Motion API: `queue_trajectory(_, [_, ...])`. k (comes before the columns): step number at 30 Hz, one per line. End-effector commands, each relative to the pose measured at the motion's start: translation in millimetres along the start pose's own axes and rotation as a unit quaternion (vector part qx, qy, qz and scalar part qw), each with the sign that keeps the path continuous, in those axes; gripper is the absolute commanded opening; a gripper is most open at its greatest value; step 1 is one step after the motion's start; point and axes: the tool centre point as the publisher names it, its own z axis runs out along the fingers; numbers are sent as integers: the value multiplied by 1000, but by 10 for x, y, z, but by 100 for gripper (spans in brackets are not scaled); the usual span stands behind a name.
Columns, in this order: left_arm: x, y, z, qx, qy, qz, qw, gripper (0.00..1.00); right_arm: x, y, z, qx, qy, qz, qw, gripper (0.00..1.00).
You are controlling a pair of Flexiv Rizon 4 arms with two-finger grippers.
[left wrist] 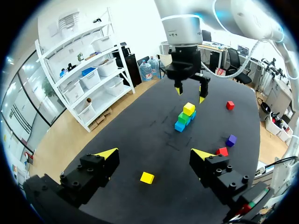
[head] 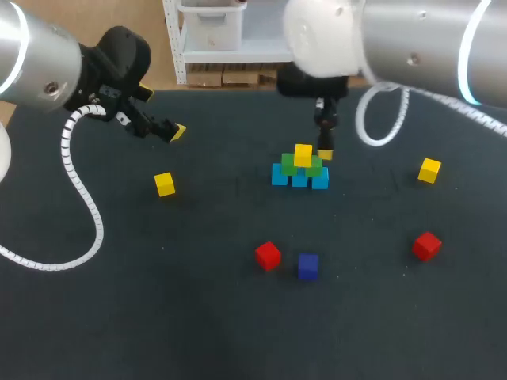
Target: Place the blue cubes, place green cubes on the blue cubes, place the yellow cubes on the green cubes, then place the red cubes on the yellow cubes, and place purple cube on the red cubes.
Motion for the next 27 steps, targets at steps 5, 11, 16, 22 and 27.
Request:
queue_trajectory(5, [13, 10, -6, 2, -2, 1, 1000, 100, 518, 142, -7, 12, -62, 10, 998, 100])
queue_trajectory(11, [13, 10, -6, 2, -2, 1, 1000, 100, 833, 116, 16, 12, -82, 19, 996, 100])
queue_trajectory(16, [13, 10, -6, 2, -2, 1, 1000, 100, 1061, 98, 60, 8, -87, 38, 995, 100])
queue_trajectory(22, [13, 10, -6, 2, -2, 1, 1000, 100, 1327, 57, 197, -6, -84, 58, 995, 100])
queue_trajectory(27, [13, 10, -6, 2, -2, 1, 1000, 100, 1524, -3, 307, -11, -64, 79, 995, 100])
